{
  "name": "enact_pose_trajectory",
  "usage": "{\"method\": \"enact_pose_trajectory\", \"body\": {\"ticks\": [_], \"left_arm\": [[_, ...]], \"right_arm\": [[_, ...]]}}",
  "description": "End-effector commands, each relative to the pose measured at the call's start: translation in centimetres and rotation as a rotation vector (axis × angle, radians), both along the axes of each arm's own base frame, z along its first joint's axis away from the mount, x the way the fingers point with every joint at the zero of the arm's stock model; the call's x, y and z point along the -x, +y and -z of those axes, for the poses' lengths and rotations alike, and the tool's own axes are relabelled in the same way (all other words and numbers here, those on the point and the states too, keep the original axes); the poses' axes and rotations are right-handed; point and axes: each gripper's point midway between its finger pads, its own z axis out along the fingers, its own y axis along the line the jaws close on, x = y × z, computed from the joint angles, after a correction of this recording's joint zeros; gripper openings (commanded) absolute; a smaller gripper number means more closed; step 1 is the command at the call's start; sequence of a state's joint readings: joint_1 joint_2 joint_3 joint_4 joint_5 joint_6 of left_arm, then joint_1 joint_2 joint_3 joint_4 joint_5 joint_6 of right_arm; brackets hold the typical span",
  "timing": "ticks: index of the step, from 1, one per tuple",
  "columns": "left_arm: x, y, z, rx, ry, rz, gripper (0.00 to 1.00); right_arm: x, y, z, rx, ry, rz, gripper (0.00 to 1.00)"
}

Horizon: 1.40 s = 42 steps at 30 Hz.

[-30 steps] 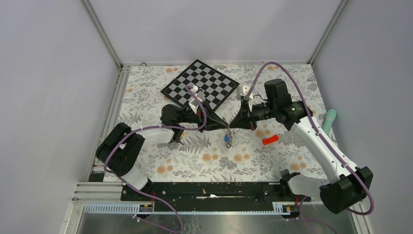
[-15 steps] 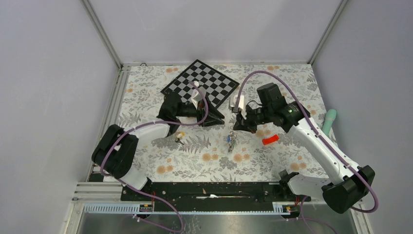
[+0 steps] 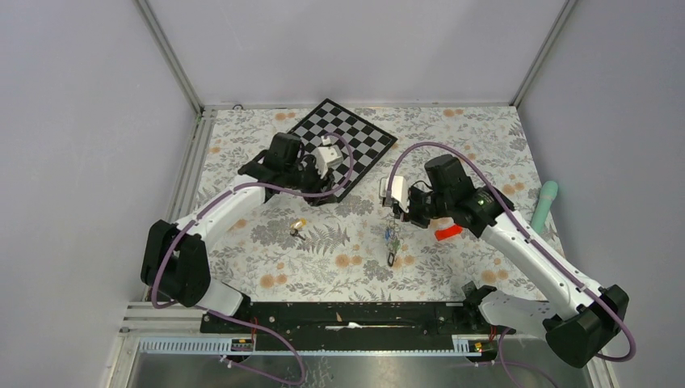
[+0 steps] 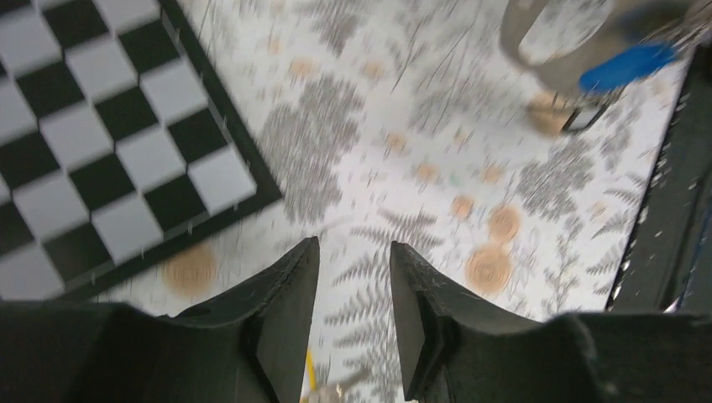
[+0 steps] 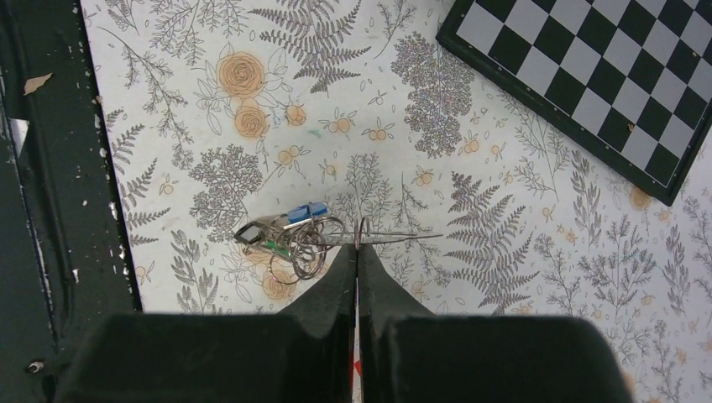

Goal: Put the keys on the keyring

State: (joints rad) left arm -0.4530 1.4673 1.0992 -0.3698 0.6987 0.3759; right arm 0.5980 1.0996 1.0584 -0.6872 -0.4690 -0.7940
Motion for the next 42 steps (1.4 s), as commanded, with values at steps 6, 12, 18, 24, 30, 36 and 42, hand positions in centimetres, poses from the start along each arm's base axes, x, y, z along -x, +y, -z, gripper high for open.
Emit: {"method": "enact_pose_trajectory", "body": {"ticks": [6, 12, 18, 24, 30, 36, 42], "left_arm": [[0.6, 7.8, 4.0, -0.365, 0.085, -0.145, 0.53], [0.3, 11.1, 7.2, -0.465, 0.251, -0.217, 0.52], [2.2, 11.7, 9.6, -0.486, 0.423, -0.27, 0.37], [2.6, 12.1, 10.4, -0.489, 0.479, -0.391, 0.38], [2.4, 13.3, 11.7, -0.531, 0.484, -0.494, 0.4], [1.6, 13.7, 11.9, -0.545, 0.457, -0.538, 0.42], [1.4, 13.2, 12.5, -0.557, 0.47, -0.535, 0.41]], "right_arm": [[-0.1, 2.2, 0.3, -0.107, -0.034, -0.065, 0.0], [0.6, 2.9, 0.5, -0.148, -0.003, -0.086, 0.0], [0.6, 2.7, 1.1, -0.143, -0.002, -0.075, 0.0], [0.4, 2.8, 1.7, -0.133, 0.019, -0.067, 0.0], [0.2, 2.9, 1.9, -0.128, 0.029, -0.058, 0.0], [0.2, 2.9, 2.1, -0.127, 0.038, -0.056, 0.0], [0.3, 2.8, 2.0, -0.13, 0.036, -0.055, 0.0]]}}
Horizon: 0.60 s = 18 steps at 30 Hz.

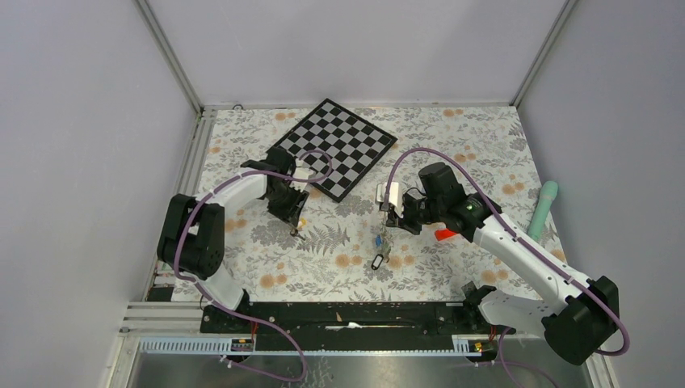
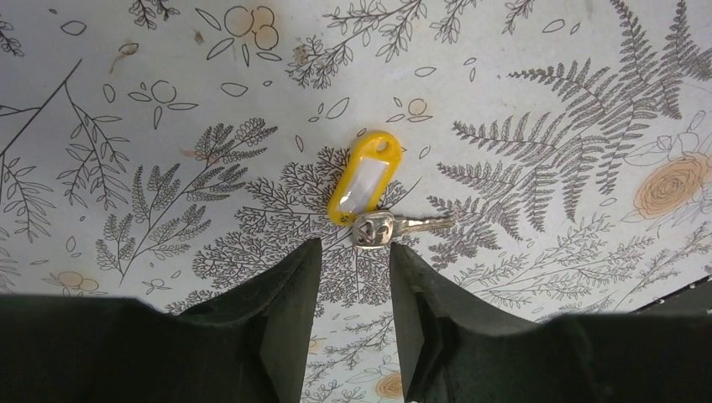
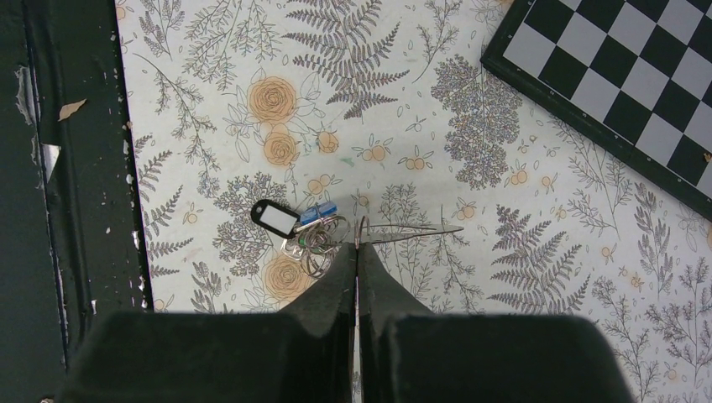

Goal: Put the keys on the keyring

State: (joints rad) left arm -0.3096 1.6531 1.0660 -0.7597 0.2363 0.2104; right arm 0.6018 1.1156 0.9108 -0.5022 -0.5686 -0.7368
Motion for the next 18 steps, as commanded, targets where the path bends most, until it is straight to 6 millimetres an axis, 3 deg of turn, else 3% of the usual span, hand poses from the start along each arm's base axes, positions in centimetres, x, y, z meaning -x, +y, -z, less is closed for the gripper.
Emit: {"method": "enact_pose_trajectory", "body": {"ticks": [1, 8, 18], "left_arm": [[-1.2, -0.5, -0.1, -0.017, -0.035, -0.016, 0.41], [-1.0, -0.5, 0.7, -0.071, -0.033, -0.01, 0.42], [-0.7, 0.2, 1.3, -0.11, -0.028, -0.011, 0.32]], "right_arm": [[-0.2, 0.8, -1.2, -0.047, -0.031, -0.016, 0.0], [-0.1, 0.7, -1.0, -0.047, -0.031, -0.016, 0.0], [0.2, 0.8, -0.9, -0.047, -0.016, -0.021, 0.0]]}}
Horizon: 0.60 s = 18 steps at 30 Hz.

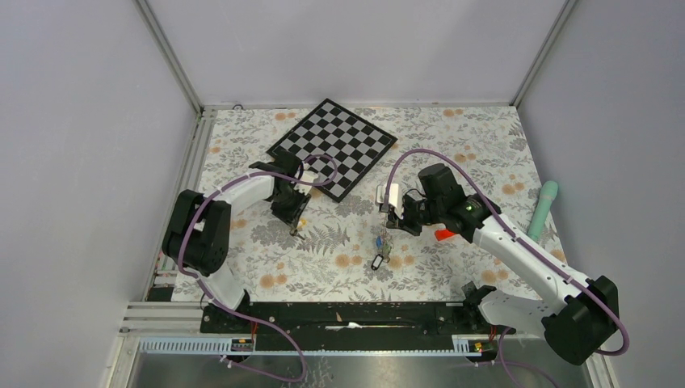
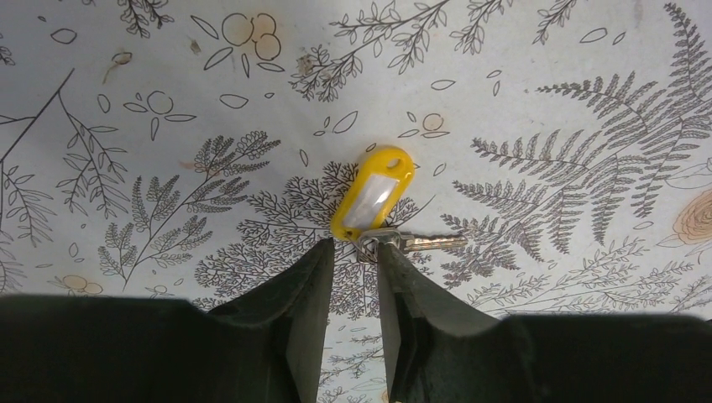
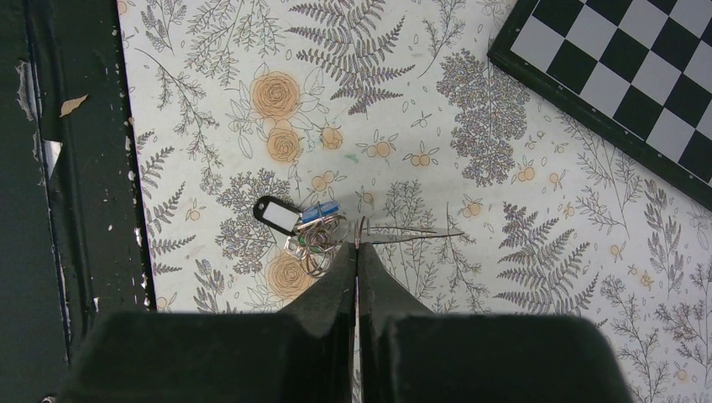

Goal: Put the keys on the keyring

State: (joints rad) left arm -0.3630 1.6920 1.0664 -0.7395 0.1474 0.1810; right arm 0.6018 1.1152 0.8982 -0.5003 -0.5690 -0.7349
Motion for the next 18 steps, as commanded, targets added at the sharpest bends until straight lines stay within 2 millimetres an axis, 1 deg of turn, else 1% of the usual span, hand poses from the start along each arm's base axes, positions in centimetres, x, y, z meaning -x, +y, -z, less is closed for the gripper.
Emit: {"method": "enact_pose_trajectory", "body": {"ticks": [1, 12, 18], "left_arm": [[-0.65, 0.47, 0.07, -0.028, -0.024, -0.017, 0.31], [0.12, 0.7, 0.76, -0.036, 0.002, -0.008, 0.32], [0.25, 0.66, 0.76, -0.032, 0.004, -0.007, 0.31]], "right_arm": [[0.02, 0.89, -1.33, -0.053, -0.027, -0.023, 0.0], [0.16, 0.89, -1.18, -0.054, -0.018, -0.023, 0.0], [0.17, 0.91, -1.19, -0.056, -0.015, -0.023, 0.0]]}}
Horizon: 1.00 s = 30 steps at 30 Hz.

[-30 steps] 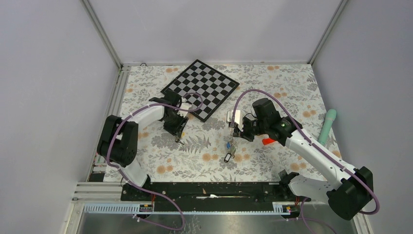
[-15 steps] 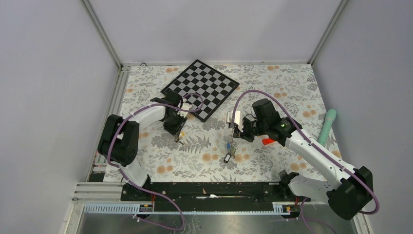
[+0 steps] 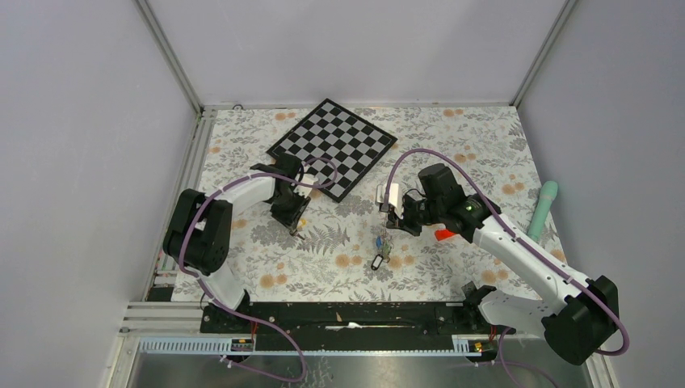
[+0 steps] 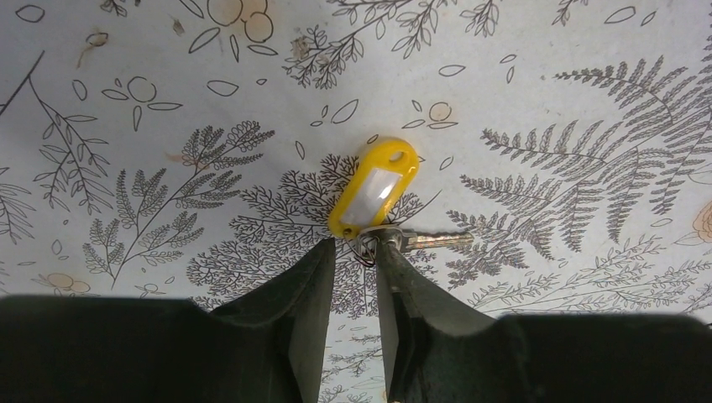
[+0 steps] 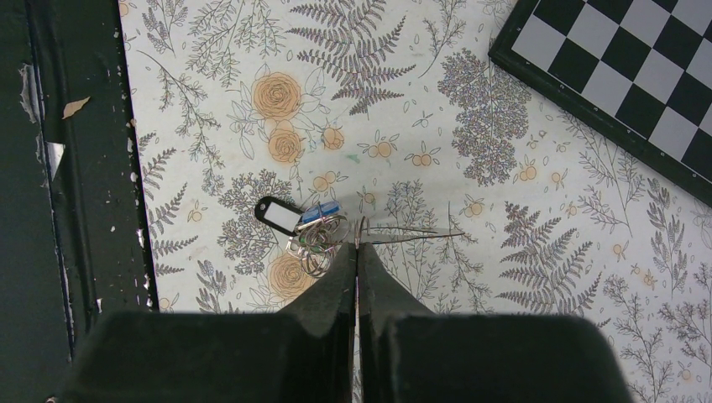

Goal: Put the keys on the keyring

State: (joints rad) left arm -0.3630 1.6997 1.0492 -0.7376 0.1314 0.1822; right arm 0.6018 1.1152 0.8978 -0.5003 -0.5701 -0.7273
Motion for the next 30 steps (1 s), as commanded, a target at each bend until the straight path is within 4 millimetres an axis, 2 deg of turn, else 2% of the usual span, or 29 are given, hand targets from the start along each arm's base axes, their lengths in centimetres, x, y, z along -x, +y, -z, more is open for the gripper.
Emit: {"method": "enact_pose_trajectory", "body": {"ticks": [1, 9, 19, 20, 25, 30], "left_arm": [[-0.2, 0.2, 0.1, -0.008, -0.01, -0.004, 0.3], [-0.5, -0.2, 0.0, 0.006, -0.012, -0.001, 0.22], [-1.0, -1.1, -1.3, 0.056, -0.037, 0.037, 0.0], [-1.0, -1.3, -1.6, 0.069, -0.044, 0.05, 0.0], [-1.2, -3.1, -4.5, 0.182, -0.109, 0.154, 0.0], [-1.1, -5.4, -9.5, 0.338, -0.233, 0.343, 0.0]], "right_arm": [[0.1, 0.9, -1.2, -0.055, -0.022, -0.026, 0.0], [0.2, 0.9, -1.2, -0.054, -0.017, -0.027, 0.0], [0.2, 1.0, -1.0, -0.054, -0.006, -0.027, 0.0], [0.2, 1.0, -1.1, -0.057, -0.006, -0.027, 0.0], [0.4, 1.3, -1.6, -0.072, 0.007, -0.037, 0.0], [0.8, 1.7, -2.6, -0.099, 0.022, -0.047, 0.0]]}}
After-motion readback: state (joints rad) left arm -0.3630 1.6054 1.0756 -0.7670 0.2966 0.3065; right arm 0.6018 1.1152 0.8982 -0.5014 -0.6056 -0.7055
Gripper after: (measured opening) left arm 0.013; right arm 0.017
